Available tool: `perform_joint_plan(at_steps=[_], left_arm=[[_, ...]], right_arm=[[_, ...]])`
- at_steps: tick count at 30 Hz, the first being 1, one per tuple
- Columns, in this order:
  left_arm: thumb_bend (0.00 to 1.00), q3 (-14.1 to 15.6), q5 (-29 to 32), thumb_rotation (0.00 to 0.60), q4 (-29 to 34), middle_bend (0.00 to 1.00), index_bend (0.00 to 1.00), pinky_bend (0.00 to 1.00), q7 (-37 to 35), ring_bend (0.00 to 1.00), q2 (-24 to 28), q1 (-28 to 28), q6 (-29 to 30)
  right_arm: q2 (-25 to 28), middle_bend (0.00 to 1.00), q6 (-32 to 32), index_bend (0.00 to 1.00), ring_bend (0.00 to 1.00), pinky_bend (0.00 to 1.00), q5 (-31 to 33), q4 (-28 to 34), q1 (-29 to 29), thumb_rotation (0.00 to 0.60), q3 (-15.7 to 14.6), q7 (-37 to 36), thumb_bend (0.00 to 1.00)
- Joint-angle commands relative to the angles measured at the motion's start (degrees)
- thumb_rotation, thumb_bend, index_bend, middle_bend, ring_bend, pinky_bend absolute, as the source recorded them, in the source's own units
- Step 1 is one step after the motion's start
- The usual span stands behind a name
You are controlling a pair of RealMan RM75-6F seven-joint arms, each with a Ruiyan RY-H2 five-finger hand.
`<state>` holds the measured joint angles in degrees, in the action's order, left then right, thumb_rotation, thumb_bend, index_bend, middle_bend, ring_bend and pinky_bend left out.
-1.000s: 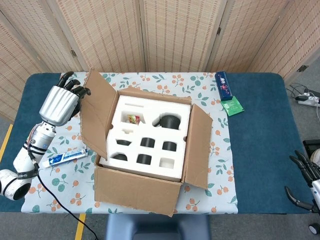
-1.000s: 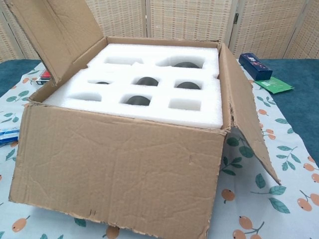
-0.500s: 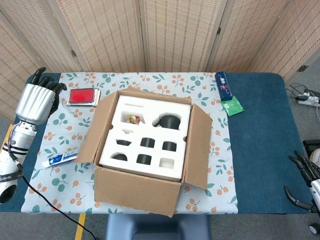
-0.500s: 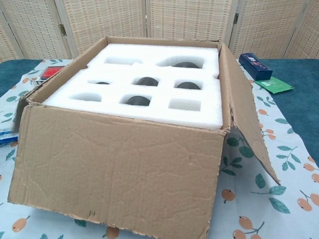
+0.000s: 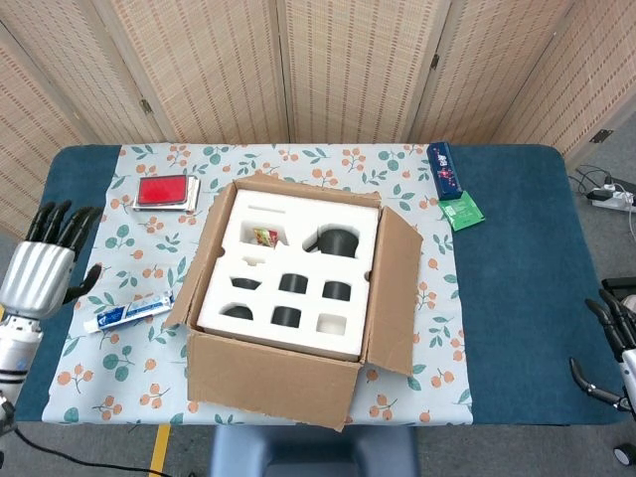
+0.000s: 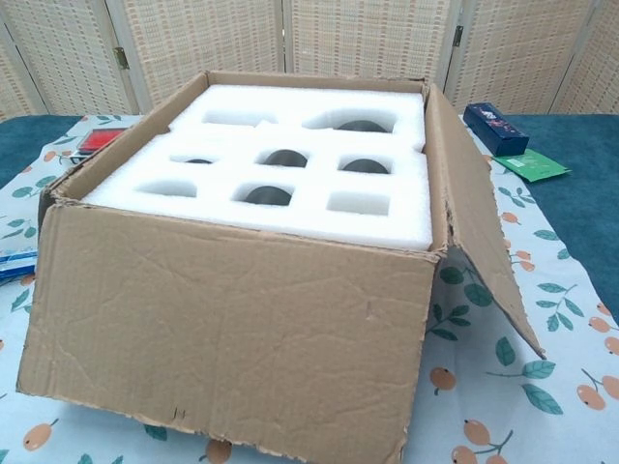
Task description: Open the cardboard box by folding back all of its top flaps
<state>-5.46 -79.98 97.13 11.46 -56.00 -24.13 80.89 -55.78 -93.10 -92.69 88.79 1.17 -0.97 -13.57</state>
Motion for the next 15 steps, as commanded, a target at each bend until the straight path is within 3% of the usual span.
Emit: perform_joint_plan(at_steps=[1, 4, 8, 11, 15], left_arm=[[0.29, 6.28, -4.53, 0.600, 2.05, 0.03, 0.00, 0.00, -0.79, 0.00, -2.28, 8.52, 7.95], [0.25, 10.16, -8.03, 0.600, -0.61, 0.02, 0.00, 0.00, -5.03, 0.00, -5.36, 12.72, 10.16], [0.24, 11.98, -10.91, 0.600, -7.26, 0.00, 0.00, 0.00, -7.68, 0.00, -9.07, 15.89, 12.32], [0.24, 10.67, -11.86, 0.600, -8.49, 0.00, 0.00, 0.00, -8.46, 0.00, -9.88, 17.07, 15.24], [0.24, 9.59, -10.05, 0.600, -9.17, 0.00, 0.00, 0.00, -9.49, 0.00, -10.10, 16.86, 12.86]], right_arm=[[-2.86, 0.00, -1.09, 0.00, 0.02, 0.11, 3.70, 1.24, 0.43, 0.291, 2.83, 10.02, 0.50], [-3.96, 0.00, -1.32, 0.00, 0.02, 0.09, 4.39, 1.90, 0.56, 0.289, 3.33, 14.24, 0.50], [-4.67, 0.00, -1.45, 0.00, 0.01, 0.08, 6.28, 3.89, 1.08, 0.289, 3.97, 19.82, 0.50], [-3.95, 0.00, -1.77, 0.00, 0.00, 0.08, 6.36, 5.40, 1.68, 0.290, 3.83, 18.84, 0.50], [-2.95, 0.00, -1.54, 0.00, 0.00, 0.08, 5.72, 6.17, 1.91, 0.293, 3.51, 17.62, 0.50]])
